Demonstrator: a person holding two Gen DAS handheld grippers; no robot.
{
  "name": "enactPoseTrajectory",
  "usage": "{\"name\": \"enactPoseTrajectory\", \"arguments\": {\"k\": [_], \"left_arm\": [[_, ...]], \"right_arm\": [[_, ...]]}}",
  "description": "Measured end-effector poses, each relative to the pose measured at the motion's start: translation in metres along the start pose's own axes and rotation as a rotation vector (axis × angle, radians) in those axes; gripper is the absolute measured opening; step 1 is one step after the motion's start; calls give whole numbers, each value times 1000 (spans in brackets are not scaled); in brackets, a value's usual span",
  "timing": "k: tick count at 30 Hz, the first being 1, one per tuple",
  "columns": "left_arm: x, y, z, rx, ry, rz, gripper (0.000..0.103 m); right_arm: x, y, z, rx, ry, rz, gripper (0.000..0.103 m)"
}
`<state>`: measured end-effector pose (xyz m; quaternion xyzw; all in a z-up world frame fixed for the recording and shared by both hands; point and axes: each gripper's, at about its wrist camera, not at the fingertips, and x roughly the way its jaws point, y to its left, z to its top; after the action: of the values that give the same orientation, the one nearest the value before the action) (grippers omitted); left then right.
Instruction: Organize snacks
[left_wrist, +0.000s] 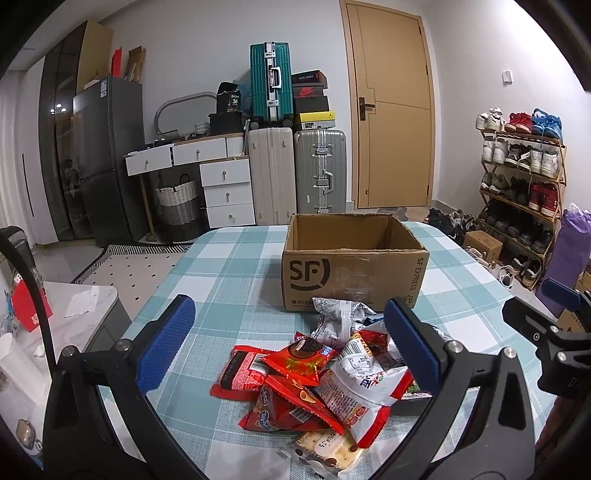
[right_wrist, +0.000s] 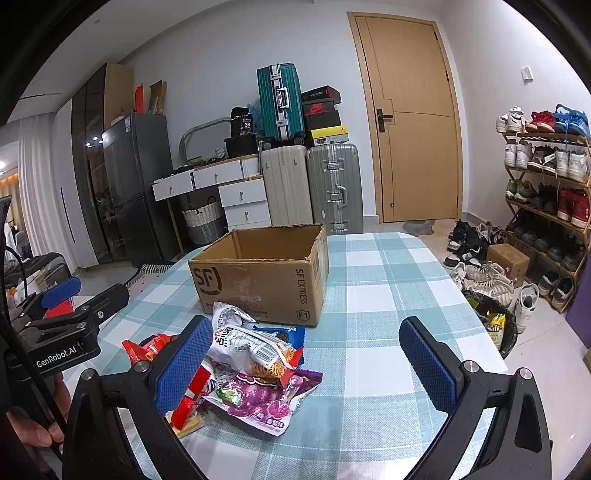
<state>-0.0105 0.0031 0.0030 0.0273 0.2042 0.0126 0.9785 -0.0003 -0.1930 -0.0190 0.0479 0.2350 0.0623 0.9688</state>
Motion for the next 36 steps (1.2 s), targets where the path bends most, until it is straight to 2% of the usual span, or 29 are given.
{"name": "enactPoseTrajectory", "arguments": {"k": [36], "left_arm": [[-4, -1, 1, 6, -4, 12, 102]], "right_arm": [[-3, 3, 3, -14, 4, 5, 103]]}}
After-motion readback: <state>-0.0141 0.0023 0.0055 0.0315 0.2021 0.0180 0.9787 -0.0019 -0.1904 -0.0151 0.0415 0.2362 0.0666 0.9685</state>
